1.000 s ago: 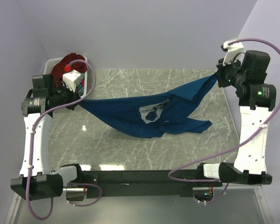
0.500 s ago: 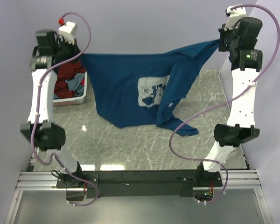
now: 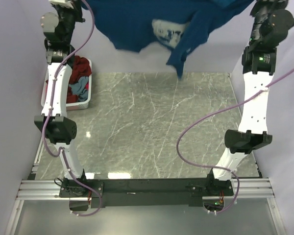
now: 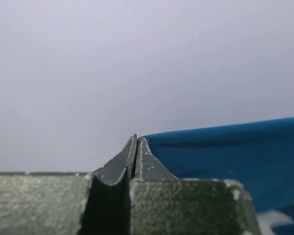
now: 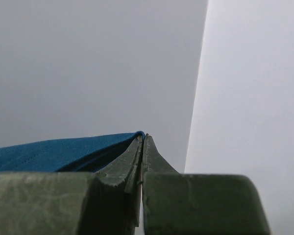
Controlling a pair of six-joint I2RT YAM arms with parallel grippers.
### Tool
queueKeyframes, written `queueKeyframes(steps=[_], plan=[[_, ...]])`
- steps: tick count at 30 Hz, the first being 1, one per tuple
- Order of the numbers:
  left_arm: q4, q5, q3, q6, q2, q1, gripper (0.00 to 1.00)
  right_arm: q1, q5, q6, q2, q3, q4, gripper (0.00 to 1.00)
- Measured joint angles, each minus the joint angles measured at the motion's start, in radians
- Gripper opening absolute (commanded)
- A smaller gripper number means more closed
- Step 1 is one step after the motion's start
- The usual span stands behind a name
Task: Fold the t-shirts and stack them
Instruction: Flatten the tshirt out
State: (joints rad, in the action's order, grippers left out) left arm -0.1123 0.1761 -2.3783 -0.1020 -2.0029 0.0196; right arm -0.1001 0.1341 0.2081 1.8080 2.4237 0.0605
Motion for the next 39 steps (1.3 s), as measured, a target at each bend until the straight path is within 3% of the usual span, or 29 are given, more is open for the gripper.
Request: queueKeyframes(steps=[2, 4, 10, 13, 16, 19, 27, 29, 30, 31, 32, 33, 35, 37, 39], plan=[[-0.072, -0.002, 0.045, 0.008, 0.051, 0.0, 0.01, -0.005, -0.01, -0.005, -0.021, -0.003, -0.06, 0.0], [-0.14, 0.021, 0.202, 0.028, 0.156, -0.002, 0.0, -0.013, -0.039, -0.005, -0.064, -0.047, -0.103, 0.0], [-0.175, 0.147, 0.8, 0.19, 0.474, -0.012, 0.0, -0.037, -0.217, 0.105, -0.323, -0.566, -0.15, 0.0], [-0.126, 0.197, 1.098, 0.306, 0.547, -0.016, 0.0, -0.037, -0.308, 0.21, -0.388, -0.779, -0.071, 0.0], [-0.006, 0.238, 1.303, 0.402, 0.559, -0.017, 0.0, -0.038, -0.386, 0.316, -0.426, -0.954, 0.067, 0.0], [0.169, 0.284, 1.4, 0.503, 0.569, -0.02, 0.0, -0.04, -0.447, 0.422, -0.483, -1.104, 0.241, 0.0], [0.484, 0.31, 1.471, 0.835, 0.743, -0.026, 0.0, -0.044, -0.511, 0.705, -0.733, -1.362, 0.582, 0.0], [0.574, 0.309, 1.495, 0.916, 0.77, -0.027, 0.06, -0.043, -0.516, 0.771, -0.791, -1.435, 0.671, 0.29], [0.617, 0.307, 1.506, 0.954, 0.776, -0.027, 0.13, -0.042, -0.518, 0.8, -0.81, -1.463, 0.712, 0.41], [0.677, 0.304, 1.518, 0.996, 0.78, -0.027, 0.25, -0.039, -0.517, 0.831, -0.834, -1.498, 0.763, 0.62], [0.729, 0.297, 1.528, 1.032, 0.783, -0.027, 0.3, -0.038, -0.517, 0.856, -0.856, -1.527, 0.822, 0.72], [0.777, 0.295, 1.535, 1.064, 0.785, -0.029, 0.34, -0.037, -0.516, 0.884, -0.881, -1.552, 0.872, 0.78], [0.883, 0.296, 1.542, 1.123, 0.794, -0.045, 0.53, -0.035, -0.515, 0.93, -0.935, -1.582, 0.958, 0.82], [0.96, 0.302, 1.541, 1.166, 0.812, -0.069, 0.58, -0.033, -0.521, 0.951, -0.988, -1.58, 1.017, 0.82], [1.017, 0.309, 1.54, 1.184, 0.833, -0.089, 0.57, -0.033, -0.533, 0.948, -1.007, -1.563, 1.038, 0.81]])
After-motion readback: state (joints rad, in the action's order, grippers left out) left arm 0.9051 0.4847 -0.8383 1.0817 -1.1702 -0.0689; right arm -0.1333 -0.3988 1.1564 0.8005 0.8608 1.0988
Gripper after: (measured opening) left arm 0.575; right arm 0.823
